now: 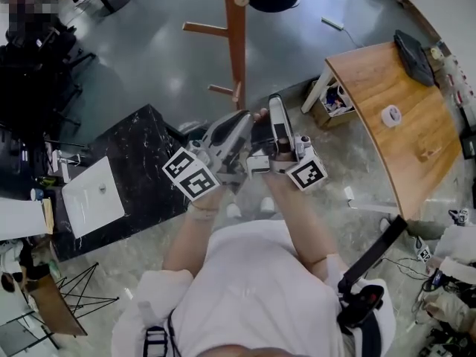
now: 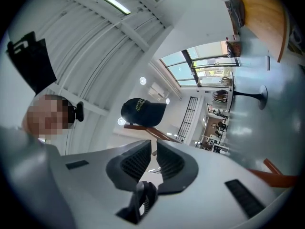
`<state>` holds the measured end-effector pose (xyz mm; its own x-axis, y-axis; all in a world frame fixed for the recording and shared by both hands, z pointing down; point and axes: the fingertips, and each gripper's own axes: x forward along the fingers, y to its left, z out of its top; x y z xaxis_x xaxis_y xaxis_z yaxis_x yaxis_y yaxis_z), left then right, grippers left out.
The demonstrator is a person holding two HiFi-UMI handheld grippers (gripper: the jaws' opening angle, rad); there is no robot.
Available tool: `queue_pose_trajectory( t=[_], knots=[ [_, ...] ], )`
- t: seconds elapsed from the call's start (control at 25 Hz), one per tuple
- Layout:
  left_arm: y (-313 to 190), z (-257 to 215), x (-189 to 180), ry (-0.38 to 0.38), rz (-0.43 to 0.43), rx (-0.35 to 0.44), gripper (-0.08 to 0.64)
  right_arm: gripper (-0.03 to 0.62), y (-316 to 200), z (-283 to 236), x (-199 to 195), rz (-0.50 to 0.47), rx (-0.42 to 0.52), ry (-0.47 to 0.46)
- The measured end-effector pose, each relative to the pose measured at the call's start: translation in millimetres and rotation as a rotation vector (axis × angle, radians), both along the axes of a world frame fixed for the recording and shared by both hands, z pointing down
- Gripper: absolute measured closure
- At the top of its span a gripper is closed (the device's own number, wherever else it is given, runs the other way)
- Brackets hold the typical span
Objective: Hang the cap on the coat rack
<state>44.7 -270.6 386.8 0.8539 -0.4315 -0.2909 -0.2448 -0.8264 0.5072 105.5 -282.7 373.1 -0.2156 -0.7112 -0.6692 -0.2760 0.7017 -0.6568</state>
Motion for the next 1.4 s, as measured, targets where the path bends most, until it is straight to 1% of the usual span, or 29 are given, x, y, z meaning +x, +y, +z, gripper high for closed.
queue_pose_trajectory(
  t=[0.32, 0.48, 0.56, 0.72, 0.84, 0.92, 1.08, 1.16, 1.28, 1.4],
  knots=[
    [0.3, 18.5, 2.6, -0.006, -0.003, -0.038, 0.529, 0.549, -2.5, 18.8, -13.2, -0.051, -0.039, 0.047],
    [2.7, 16.2, -1.5, -0.001, -0.02, -0.025, 0.541, 0.55, -3.5, 14.0, -23.8, -0.098, -0.025, 0.066],
    [3.1, 13.9, -10.4, 0.006, -0.035, -0.016, 0.546, 0.55, -3.6, 12.4, -36.1, -0.125, -0.014, 0.095],
    [2.4, 4.7, -35.7, 0.032, -0.075, 0.002, 0.551, 0.551, -2.8, 10.1, -63.9, -0.179, -0.007, 0.15],
    [-1.5, -2.7, -52.0, 0.042, -0.134, 0.012, 0.552, 0.551, -3.6, 3.4, -80.1, -0.239, 0.018, 0.183],
    [-3.6, -7.7, -66.3, 0.04, -0.177, 0.02, 0.552, 0.551, -4.4, -2.5, -91.9, -0.281, 0.036, 0.182],
    [0.8, -19.3, -111.2, 0.06, -0.225, 0.04, 0.551, 0.551, 0.3, -16.6, -135.0, -0.352, 0.085, 0.198],
    [4.9, -23.9, -127.0, 0.063, -0.244, 0.051, 0.552, 0.551, 3.4, -21.1, -152.3, -0.387, 0.104, 0.207],
    [11.7, -29.0, -153.7, 0.06, -0.29, 0.068, 0.552, 0.551, 5.2, -23.0, -181.0, -0.446, 0.114, 0.203],
    [17.2, -33.0, -190.9, 0.084, -0.338, 0.069, 0.552, 0.551, 7.1, -23.5, -217.1, -0.502, 0.114, 0.198]
  ],
)
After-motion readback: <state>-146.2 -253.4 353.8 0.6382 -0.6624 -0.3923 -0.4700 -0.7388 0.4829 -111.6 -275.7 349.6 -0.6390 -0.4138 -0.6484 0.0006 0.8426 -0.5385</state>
